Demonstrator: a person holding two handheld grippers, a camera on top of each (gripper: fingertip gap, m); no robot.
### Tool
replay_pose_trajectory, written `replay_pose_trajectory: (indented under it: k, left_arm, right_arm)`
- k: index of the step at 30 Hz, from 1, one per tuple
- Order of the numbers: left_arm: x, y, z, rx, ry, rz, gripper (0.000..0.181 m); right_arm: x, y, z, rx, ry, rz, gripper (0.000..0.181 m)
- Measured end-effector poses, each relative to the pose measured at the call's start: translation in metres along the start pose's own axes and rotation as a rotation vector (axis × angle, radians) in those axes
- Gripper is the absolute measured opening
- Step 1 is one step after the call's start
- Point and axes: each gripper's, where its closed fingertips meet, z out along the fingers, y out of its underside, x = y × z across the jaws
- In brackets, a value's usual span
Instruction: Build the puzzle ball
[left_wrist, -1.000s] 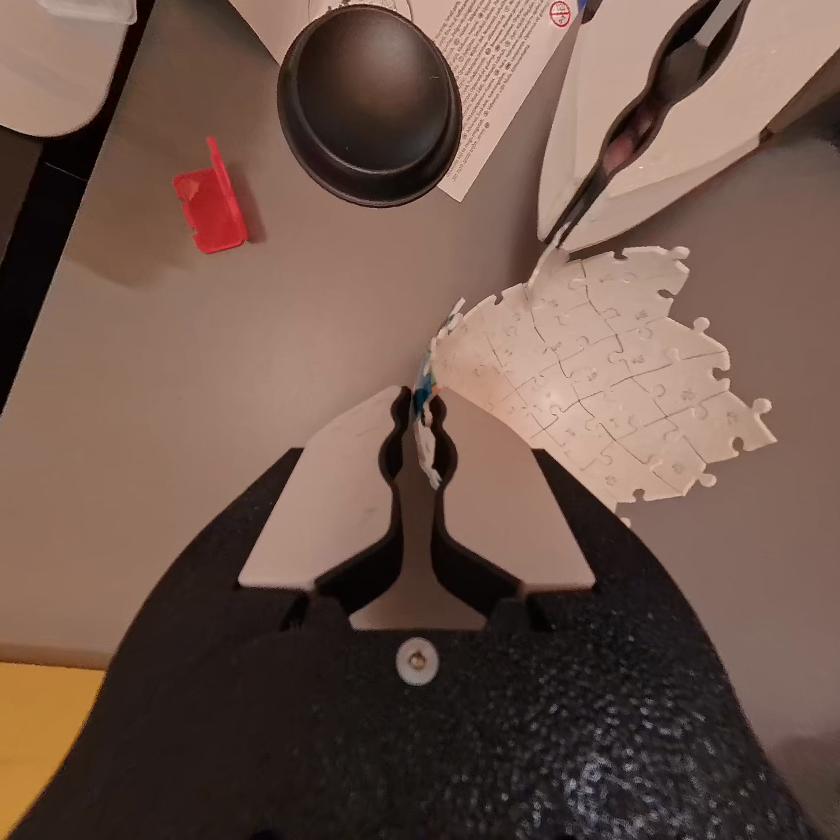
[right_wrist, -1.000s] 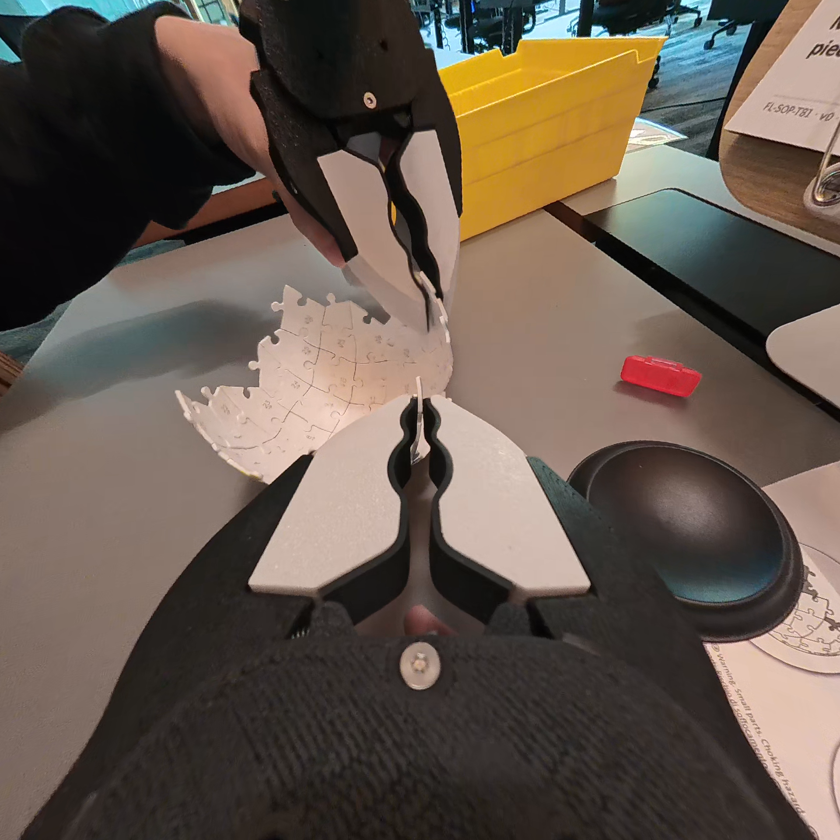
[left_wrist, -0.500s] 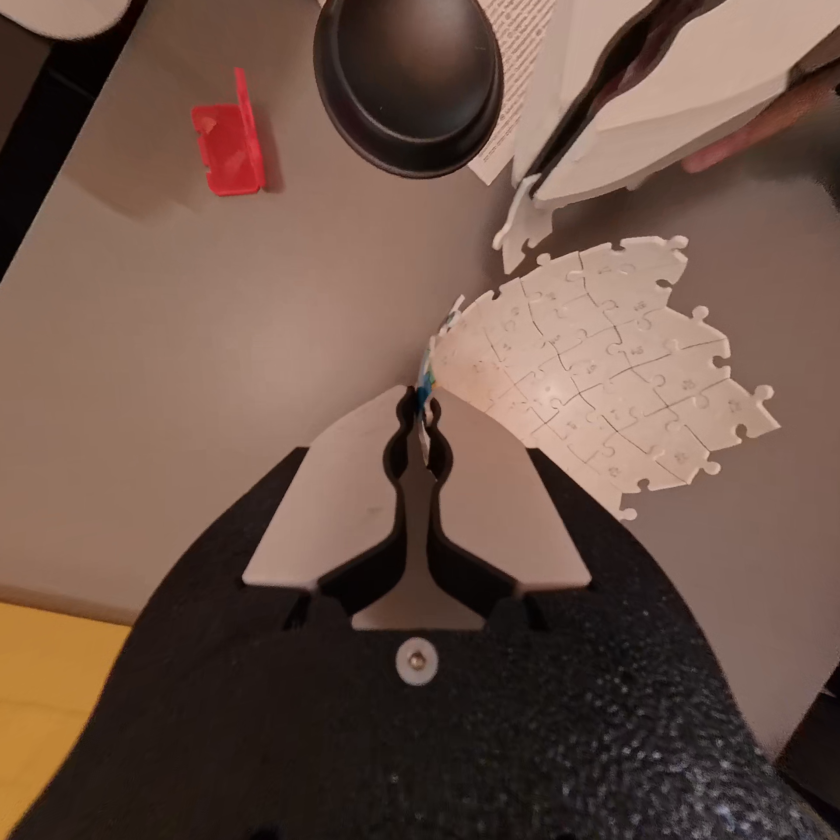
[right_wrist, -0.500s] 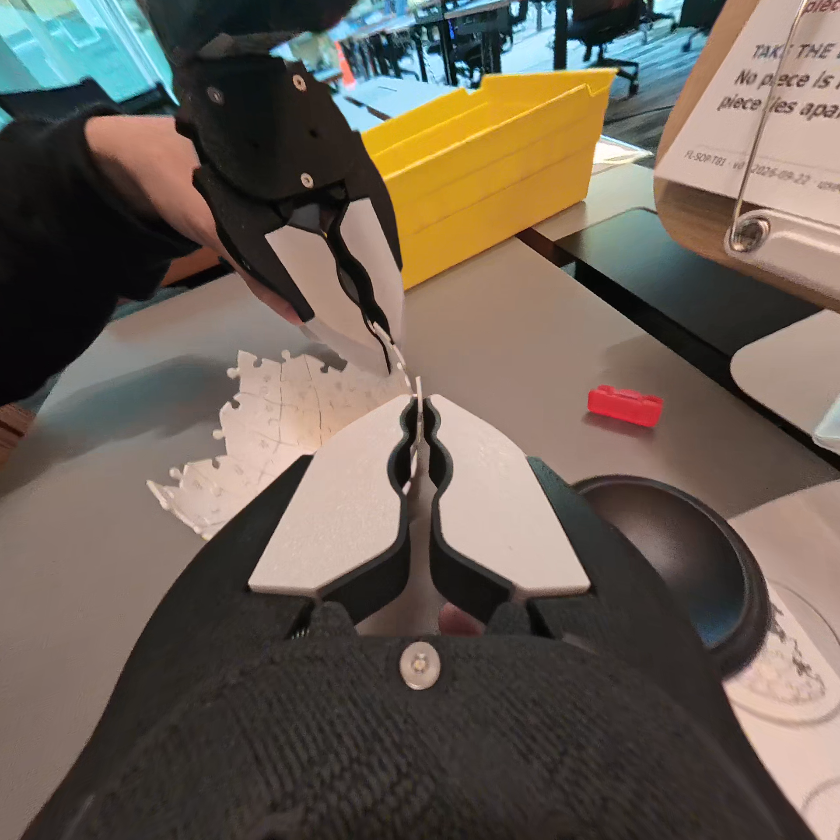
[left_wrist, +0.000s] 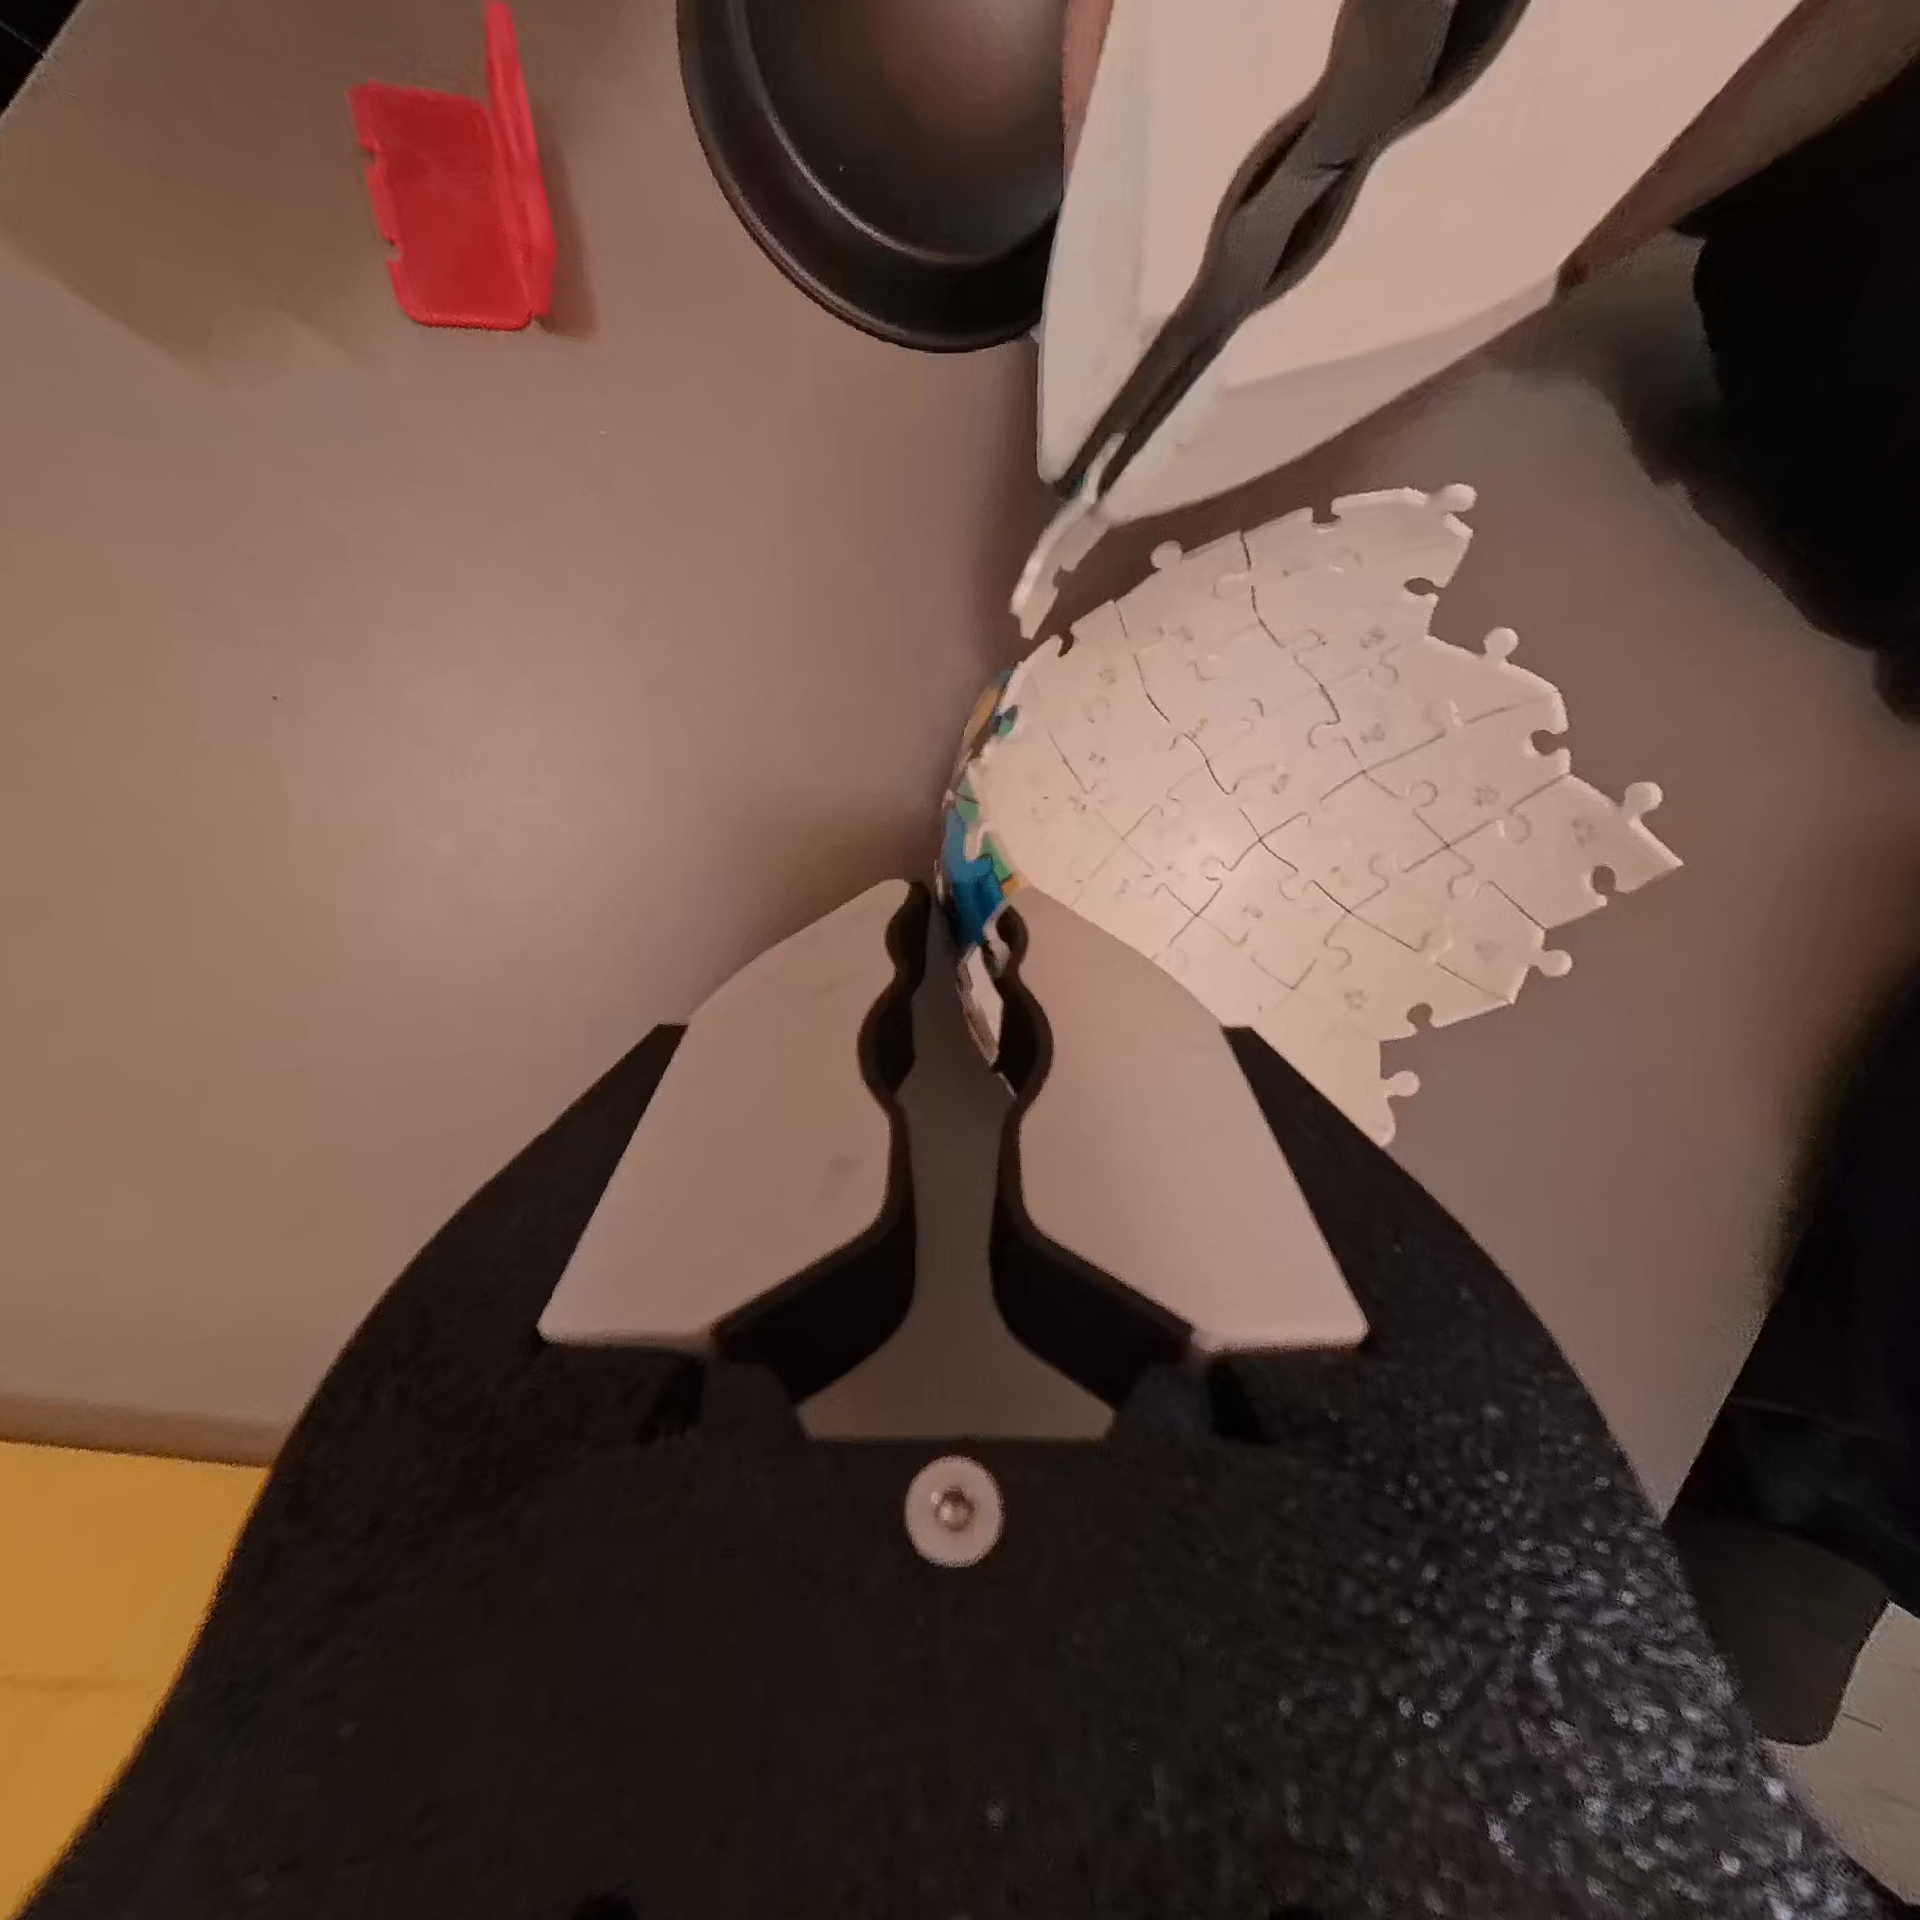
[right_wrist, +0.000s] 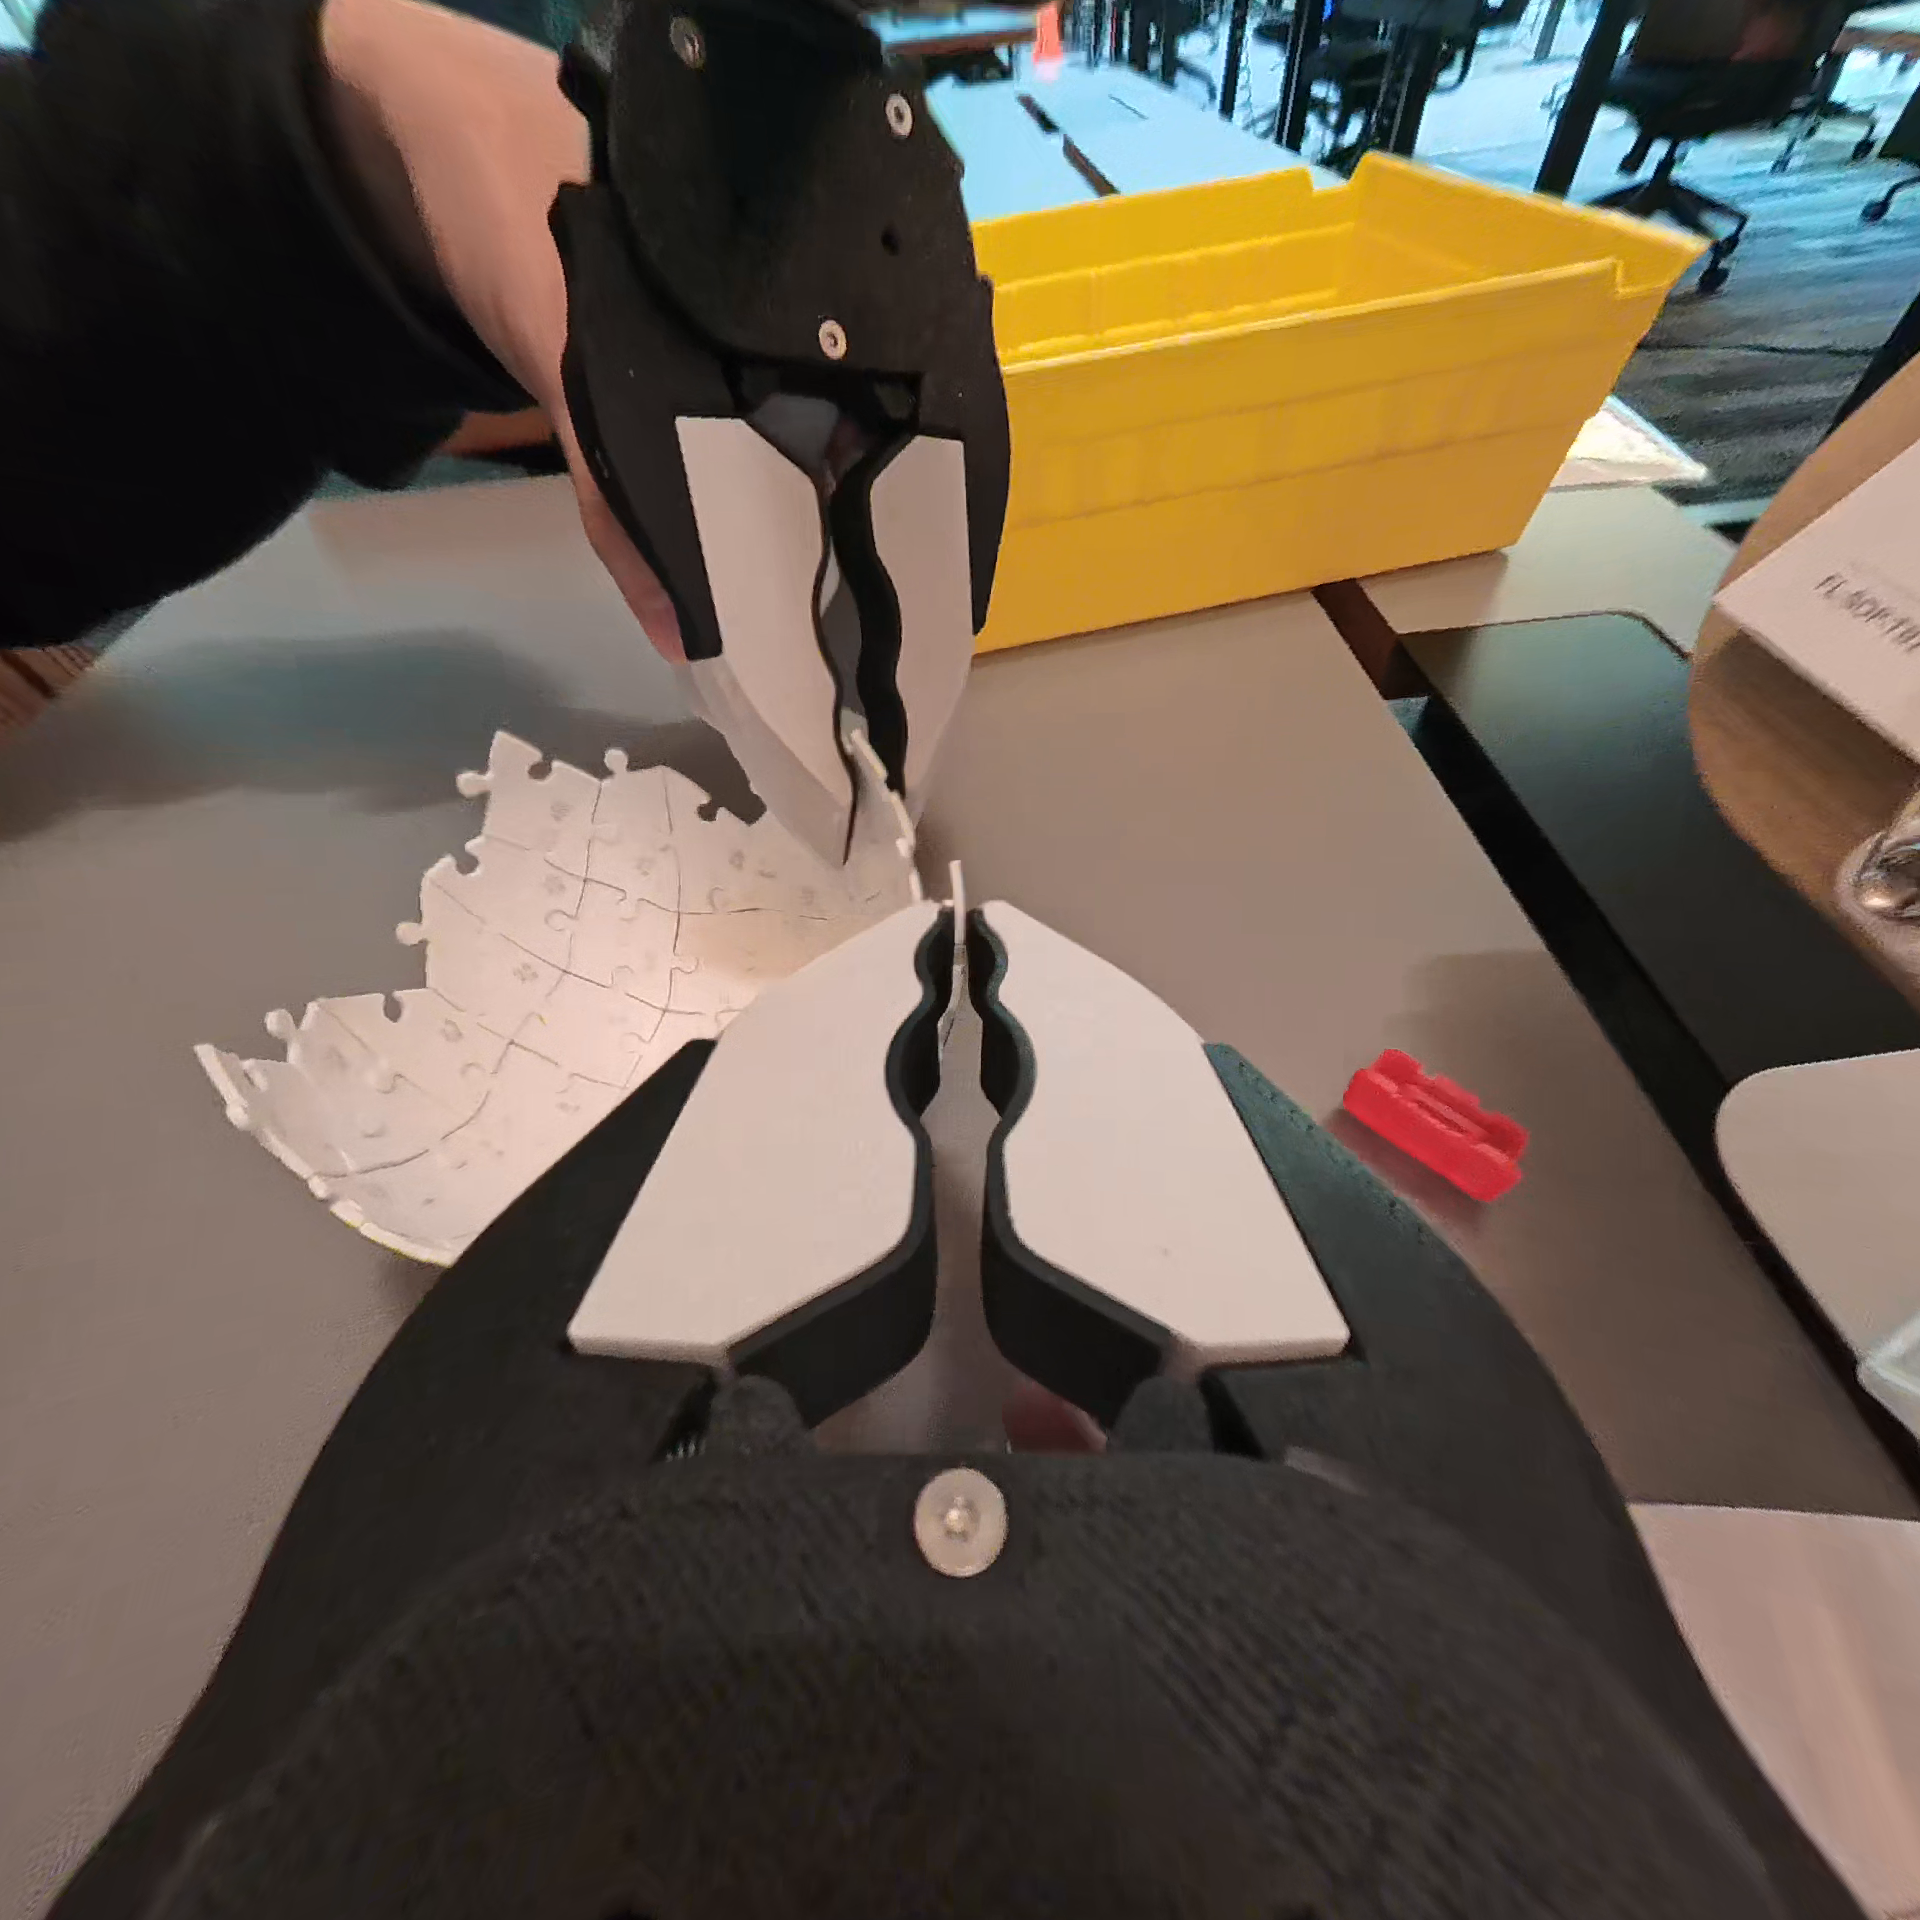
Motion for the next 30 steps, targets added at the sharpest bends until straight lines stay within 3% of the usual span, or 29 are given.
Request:
replay_pose_trajectory:
  k: [1,16,21,25,30]
  left_arm:
    - [0.0,0.0,0.0,0.006,0.0,0.004,0.011]
    - [-0.005,0.0,-0.009,0.016,-0.086,0.036,0.028]
    - [-0.006,-0.007,-0.028,0.053,-0.183,0.063,0.034]
    - [0.0,-0.03,-0.051,0.155,-0.287,0.15,0.033]
    - [0.041,-0.051,-0.046,0.23,-0.144,0.24,0.03]
  right_arm:
    - [0.0,-0.005,-0.002,0.028,-0.001,0.0,0.002]
    - [-0.013,-0.012,-0.006,0.088,-0.055,-0.021,0.002]
    - [-0.013,-0.021,-0.01,0.096,-0.03,-0.047,0.002]
    - [-0.015,-0.029,-0.013,0.142,-0.036,-0.045,0.002]
    - [-0.025,-0.046,-0.018,0.224,-0.078,-0.035,0.002]
